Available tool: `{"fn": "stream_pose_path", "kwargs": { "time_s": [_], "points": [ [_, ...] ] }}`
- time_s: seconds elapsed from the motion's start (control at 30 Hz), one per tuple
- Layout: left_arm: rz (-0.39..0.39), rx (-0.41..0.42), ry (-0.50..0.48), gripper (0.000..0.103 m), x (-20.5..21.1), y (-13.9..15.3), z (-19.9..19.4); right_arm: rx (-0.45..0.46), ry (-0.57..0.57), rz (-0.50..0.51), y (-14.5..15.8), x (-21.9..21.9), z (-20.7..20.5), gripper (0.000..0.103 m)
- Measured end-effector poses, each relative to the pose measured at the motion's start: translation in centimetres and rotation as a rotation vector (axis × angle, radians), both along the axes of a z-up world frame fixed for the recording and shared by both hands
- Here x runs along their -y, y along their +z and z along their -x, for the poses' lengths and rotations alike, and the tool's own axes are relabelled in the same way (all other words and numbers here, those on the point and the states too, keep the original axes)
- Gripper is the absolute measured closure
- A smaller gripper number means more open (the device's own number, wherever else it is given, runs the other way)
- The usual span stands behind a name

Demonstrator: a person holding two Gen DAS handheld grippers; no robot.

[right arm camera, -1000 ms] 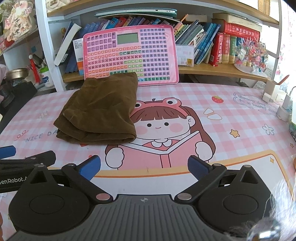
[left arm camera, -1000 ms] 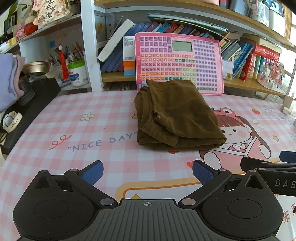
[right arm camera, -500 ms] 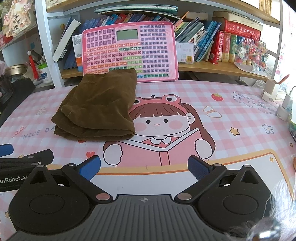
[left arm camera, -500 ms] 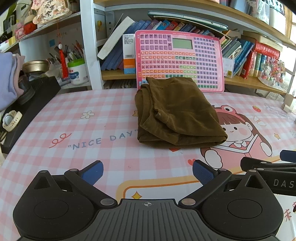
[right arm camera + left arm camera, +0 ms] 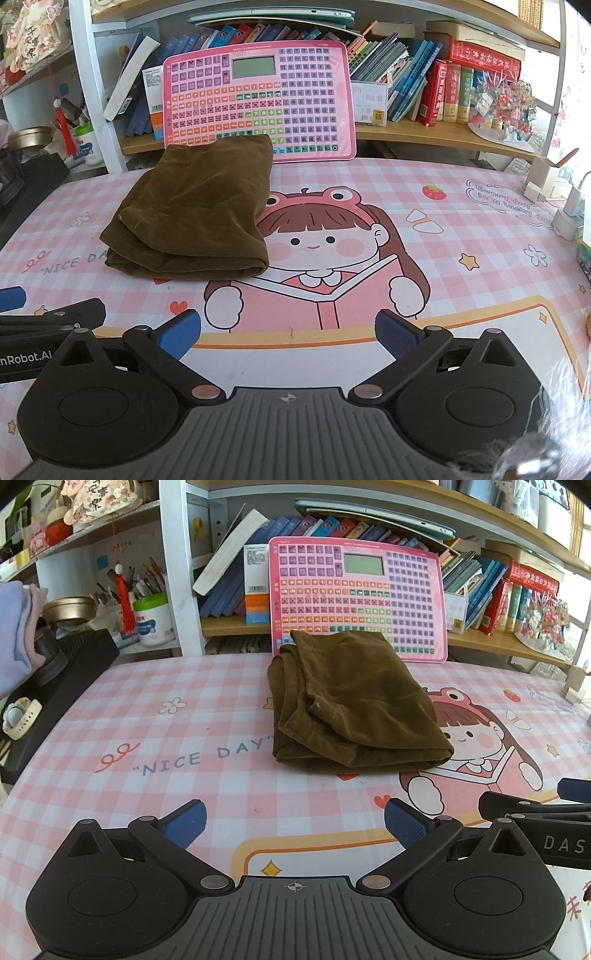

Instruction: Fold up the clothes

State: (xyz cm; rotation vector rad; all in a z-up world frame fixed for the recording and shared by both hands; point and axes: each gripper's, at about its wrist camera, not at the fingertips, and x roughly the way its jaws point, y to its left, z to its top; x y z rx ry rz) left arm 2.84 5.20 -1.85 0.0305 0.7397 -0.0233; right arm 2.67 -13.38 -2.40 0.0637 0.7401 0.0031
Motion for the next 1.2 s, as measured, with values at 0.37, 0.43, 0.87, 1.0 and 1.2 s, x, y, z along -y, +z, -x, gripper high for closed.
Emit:
{"fn": "stream_pose_path", "kwargs": {
  "time_s": [0.37, 0.43, 0.87, 1.0, 1.2],
  "points": [
    [0.001, -0.002, -0.001, 0.0, 0.01, -0.02, -0.06, -0.001, 0.0, 0.001, -0.01, 0.08, -0.06, 0.001],
    [0.0, -0.002, -0.001, 0.0, 0.02, -0.03, -0.07, -0.001, 0.001, 0.001, 0.0, 0.1, -0.08, 0.001],
    [0.001, -0.007, -0.003, 0.0, 0.04, -0.01, -0.06, -0.006, -0.006, 0.0, -0.01, 0.11, -0.01, 0.001],
    [-0.001, -0.01, -0.003, 0.0, 0.14, -0.01, -0.08, -0.009, -0.008, 0.0, -0.06, 0.17, -0.03, 0.001],
    [-0.001, -0.015, -0.003, 0.0, 0.2, -0.07, -0.11, -0.014, -0.009, 0.002, -0.12, 0.09, -0.08, 0.001]
  ]
}}
